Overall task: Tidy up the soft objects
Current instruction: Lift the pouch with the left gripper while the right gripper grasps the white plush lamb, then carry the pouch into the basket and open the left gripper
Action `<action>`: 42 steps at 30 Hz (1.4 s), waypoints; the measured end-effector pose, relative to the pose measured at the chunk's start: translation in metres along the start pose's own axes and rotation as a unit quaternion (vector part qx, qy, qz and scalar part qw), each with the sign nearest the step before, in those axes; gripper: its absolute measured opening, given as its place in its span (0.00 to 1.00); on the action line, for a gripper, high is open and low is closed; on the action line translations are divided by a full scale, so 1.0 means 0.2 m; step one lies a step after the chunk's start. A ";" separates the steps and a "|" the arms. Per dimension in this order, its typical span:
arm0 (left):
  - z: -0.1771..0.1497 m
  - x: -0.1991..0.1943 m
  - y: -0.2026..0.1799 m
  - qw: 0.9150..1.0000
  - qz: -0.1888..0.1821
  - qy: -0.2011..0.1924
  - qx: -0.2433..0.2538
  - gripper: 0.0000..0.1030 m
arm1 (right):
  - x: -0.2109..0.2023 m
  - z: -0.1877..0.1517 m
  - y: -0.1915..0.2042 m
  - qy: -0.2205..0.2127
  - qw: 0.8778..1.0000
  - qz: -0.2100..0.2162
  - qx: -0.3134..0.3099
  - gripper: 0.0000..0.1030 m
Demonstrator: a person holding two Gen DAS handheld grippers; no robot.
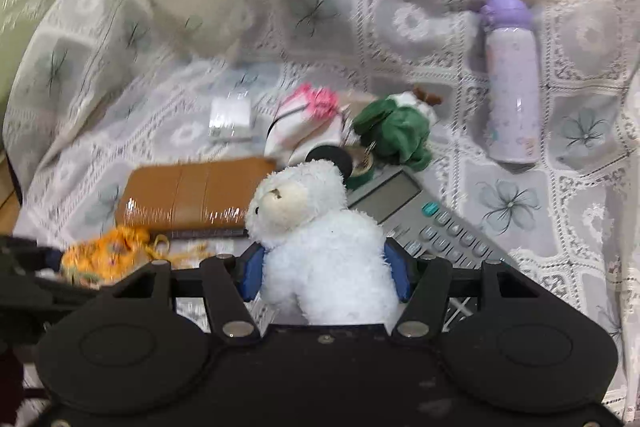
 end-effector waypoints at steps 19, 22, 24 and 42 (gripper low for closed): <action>-0.05 -0.45 -0.03 0.998 -0.013 -0.067 0.008 0.63 | -0.60 -0.03 -0.08 -0.073 0.993 -0.034 0.088 0.59; -0.11 -0.51 -0.04 0.998 -0.011 -0.067 0.016 0.63 | -0.68 -0.11 -0.03 -0.065 0.993 -0.031 0.094 0.59; -0.16 -0.54 -0.05 0.998 -0.014 -0.064 0.019 0.63 | -0.71 -0.17 0.01 -0.058 0.993 -0.028 0.097 0.59; -0.58 -0.63 -0.11 1.000 -0.011 -0.005 0.028 0.63 | -0.99 -0.65 0.28 -0.017 0.992 -0.029 0.122 0.59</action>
Point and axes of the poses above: each gripper's, at about its wrist camera, not at the fingertips, and x roughly the way its jaws point, y to its left, z to its top, the point moved 1 cm from there along x, roughly the way its jaws point, and after that the axes turned 11 degrees about z, right-handed, at the moved point
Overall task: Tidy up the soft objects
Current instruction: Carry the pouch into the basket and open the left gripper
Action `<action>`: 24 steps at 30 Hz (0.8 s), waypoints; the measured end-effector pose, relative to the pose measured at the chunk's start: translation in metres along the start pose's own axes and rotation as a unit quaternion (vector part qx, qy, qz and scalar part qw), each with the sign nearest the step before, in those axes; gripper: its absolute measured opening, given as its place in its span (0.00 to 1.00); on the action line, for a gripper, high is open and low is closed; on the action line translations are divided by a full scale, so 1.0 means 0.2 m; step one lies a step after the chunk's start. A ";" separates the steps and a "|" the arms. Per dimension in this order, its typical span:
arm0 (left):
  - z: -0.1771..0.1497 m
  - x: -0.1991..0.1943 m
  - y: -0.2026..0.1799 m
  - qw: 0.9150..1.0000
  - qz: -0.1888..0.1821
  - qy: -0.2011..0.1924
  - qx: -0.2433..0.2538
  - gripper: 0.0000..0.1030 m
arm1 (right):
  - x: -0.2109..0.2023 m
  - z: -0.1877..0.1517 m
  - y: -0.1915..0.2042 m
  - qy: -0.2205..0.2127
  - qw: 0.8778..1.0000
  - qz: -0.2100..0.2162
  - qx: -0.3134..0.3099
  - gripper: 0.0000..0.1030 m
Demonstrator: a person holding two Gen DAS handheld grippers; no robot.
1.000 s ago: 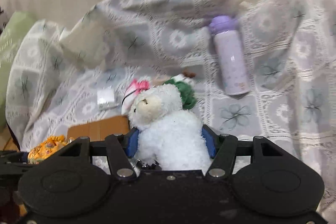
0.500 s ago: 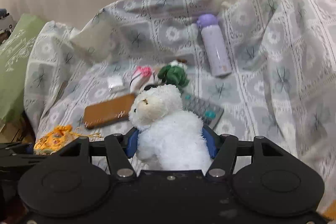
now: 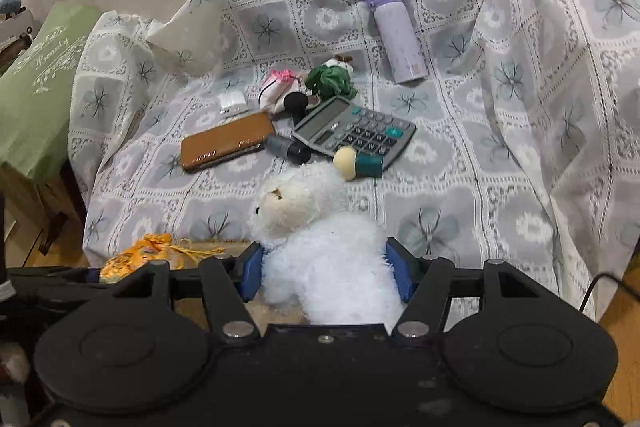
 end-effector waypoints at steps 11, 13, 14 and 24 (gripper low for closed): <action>-0.09 -0.03 -0.02 1.000 0.012 0.002 -0.006 0.63 | -0.06 -0.13 0.06 0.013 1.000 0.005 0.006 0.60; -0.10 -0.01 -0.02 1.000 0.014 0.011 -0.007 0.64 | -0.05 -0.13 0.07 0.018 1.000 0.005 0.004 0.60; -0.10 -0.01 -0.02 1.000 0.015 0.014 -0.008 0.64 | -0.04 -0.13 0.08 0.020 1.000 0.004 0.003 0.60; -0.13 -0.01 -0.01 0.999 0.028 0.014 -0.017 0.70 | -0.03 -0.14 0.09 0.026 1.000 0.003 -0.002 0.60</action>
Point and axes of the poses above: each gripper's, at about its wrist camera, not at the fingertips, and x roughly the way its jaws point, y to its left, z to its top, the point moved 1 cm from there along x, roughly the way its jaws point, and after that the axes turned 11 degrees about z, right-handed, at the moved point
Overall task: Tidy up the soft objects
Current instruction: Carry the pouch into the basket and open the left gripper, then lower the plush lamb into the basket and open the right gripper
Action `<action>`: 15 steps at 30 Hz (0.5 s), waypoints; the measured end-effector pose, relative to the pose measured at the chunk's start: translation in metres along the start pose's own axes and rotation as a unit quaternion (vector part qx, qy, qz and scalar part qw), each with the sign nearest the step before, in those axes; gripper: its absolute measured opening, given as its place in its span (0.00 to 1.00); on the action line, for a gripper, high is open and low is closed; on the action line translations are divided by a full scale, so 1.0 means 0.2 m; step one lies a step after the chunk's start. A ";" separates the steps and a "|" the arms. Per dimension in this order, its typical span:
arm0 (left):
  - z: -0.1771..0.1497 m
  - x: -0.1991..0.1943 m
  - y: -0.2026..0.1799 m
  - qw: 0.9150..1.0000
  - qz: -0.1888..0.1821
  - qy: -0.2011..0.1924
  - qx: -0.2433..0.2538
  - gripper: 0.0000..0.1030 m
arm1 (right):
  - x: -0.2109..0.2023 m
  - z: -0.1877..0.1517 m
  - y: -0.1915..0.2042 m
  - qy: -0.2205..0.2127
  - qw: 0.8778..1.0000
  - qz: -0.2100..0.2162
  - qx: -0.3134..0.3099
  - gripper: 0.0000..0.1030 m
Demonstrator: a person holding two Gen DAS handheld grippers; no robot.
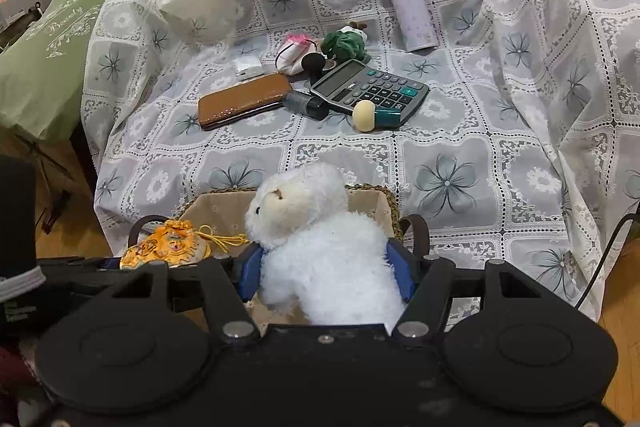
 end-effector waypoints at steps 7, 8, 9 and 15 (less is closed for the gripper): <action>0.00 -0.04 0.00 1.000 0.013 -0.020 0.002 0.79 | 0.01 0.00 -0.01 0.004 1.000 -0.001 0.003 0.61; 0.00 -0.04 0.00 1.000 0.015 -0.021 0.003 0.79 | 0.01 0.00 -0.01 0.004 1.000 -0.001 0.002 0.61; 0.00 -0.04 -0.01 1.000 0.016 -0.022 0.004 0.79 | 0.01 0.00 -0.01 0.004 1.000 -0.001 0.002 0.61; 0.00 -0.05 0.00 0.999 0.030 -0.023 0.002 0.79 | 0.01 0.00 -0.02 0.006 1.000 -0.002 0.005 0.61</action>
Point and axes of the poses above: each gripper's, at about its wrist camera, not at the fingertips, and x roughly the way its jaws point, y to its left, z to its top, the point moved 1 cm from there along x, roughly the way its jaws point, and after that the axes turned 11 degrees about z, right-handed, at the moved point
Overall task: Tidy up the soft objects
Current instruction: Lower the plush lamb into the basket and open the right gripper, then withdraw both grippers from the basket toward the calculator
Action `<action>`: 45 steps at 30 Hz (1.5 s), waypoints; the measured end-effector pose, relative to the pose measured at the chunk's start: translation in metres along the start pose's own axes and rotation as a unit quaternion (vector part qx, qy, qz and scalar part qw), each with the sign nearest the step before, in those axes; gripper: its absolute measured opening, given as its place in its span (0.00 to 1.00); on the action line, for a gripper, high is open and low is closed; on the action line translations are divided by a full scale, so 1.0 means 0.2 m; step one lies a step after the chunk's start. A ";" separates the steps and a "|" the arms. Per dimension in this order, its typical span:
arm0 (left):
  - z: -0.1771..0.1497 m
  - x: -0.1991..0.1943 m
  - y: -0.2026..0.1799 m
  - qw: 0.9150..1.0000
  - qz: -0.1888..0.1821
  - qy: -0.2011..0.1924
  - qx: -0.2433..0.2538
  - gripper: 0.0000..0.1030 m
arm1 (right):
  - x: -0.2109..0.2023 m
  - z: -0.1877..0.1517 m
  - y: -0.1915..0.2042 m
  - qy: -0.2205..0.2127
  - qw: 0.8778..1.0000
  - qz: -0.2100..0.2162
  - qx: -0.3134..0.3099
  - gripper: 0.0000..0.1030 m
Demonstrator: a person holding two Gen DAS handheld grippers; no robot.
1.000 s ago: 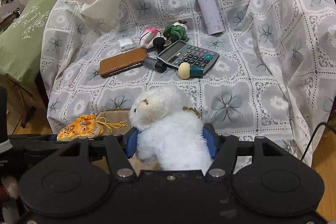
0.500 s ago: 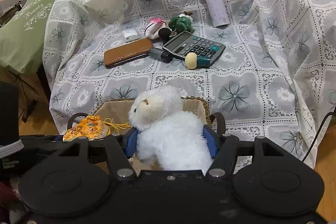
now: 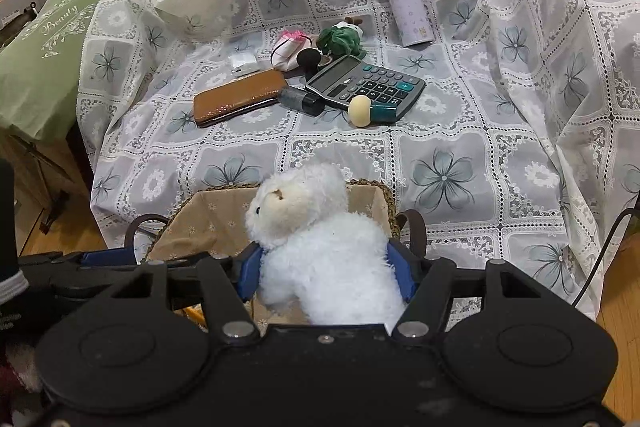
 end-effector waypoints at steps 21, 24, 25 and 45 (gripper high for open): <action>-0.01 0.00 0.02 1.000 0.010 0.004 0.003 0.79 | 0.02 0.01 -0.03 0.002 1.000 -0.001 0.012 0.70; -0.02 0.00 0.02 1.000 0.010 0.004 0.005 0.79 | 0.01 0.01 -0.03 0.003 1.000 -0.002 0.012 0.70; -0.02 0.00 0.02 1.000 0.009 0.004 0.005 0.79 | 0.01 0.01 -0.03 0.003 1.000 -0.002 0.012 0.70; -0.02 -0.01 0.02 1.000 0.010 0.003 0.007 0.79 | 0.03 0.00 -0.04 0.009 1.000 -0.002 0.015 0.70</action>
Point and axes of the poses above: each gripper's, at about its wrist camera, not at the fingertips, and x roughly the way its jaws point, y to its left, z to its top, the point moved 1 cm from there along x, roughly the way its jaws point, and after that the axes turned 11 degrees about z, right-handed, at the moved point
